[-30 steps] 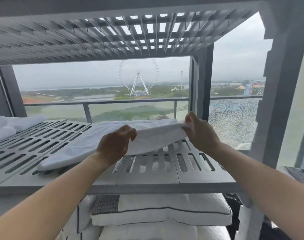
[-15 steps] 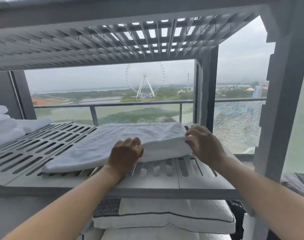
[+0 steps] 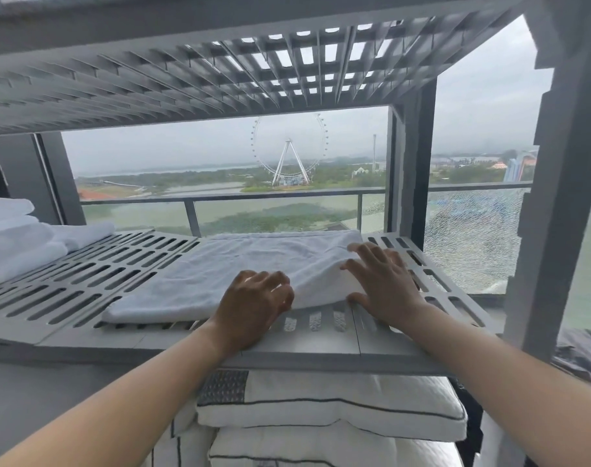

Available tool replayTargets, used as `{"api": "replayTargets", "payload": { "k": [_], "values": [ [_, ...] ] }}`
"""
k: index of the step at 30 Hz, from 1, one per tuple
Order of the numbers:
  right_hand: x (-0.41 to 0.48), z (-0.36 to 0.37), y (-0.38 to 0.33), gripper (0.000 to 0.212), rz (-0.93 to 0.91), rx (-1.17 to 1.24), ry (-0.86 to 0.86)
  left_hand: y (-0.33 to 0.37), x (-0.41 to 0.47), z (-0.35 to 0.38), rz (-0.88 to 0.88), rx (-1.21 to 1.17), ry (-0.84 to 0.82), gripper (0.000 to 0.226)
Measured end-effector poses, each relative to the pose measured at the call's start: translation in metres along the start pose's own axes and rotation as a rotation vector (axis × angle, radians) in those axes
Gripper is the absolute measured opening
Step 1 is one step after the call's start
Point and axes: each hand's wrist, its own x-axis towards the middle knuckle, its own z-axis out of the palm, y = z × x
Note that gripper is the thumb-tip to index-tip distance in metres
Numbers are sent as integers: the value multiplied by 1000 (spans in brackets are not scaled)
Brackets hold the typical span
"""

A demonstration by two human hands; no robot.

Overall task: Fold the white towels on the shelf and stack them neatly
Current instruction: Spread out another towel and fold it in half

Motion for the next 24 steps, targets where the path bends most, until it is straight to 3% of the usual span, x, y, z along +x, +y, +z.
{"api": "replayTargets", "payload": {
  "k": [12, 17, 20, 24],
  "values": [
    [8, 12, -6, 17, 12, 70, -58, 6, -3, -6, -31, -79, -15, 7],
    [0, -9, 6, 15, -79, 80, 146, 5, -8, -6, -161, -104, -87, 35],
    [-15, -14, 16, 14, -205, 52, 38, 5, -7, -4, -300, -142, -170, 40],
    [-21, -14, 25, 7, -182, 129, -43, 3, -7, 2, -380, -235, -252, 33]
  ]
}}
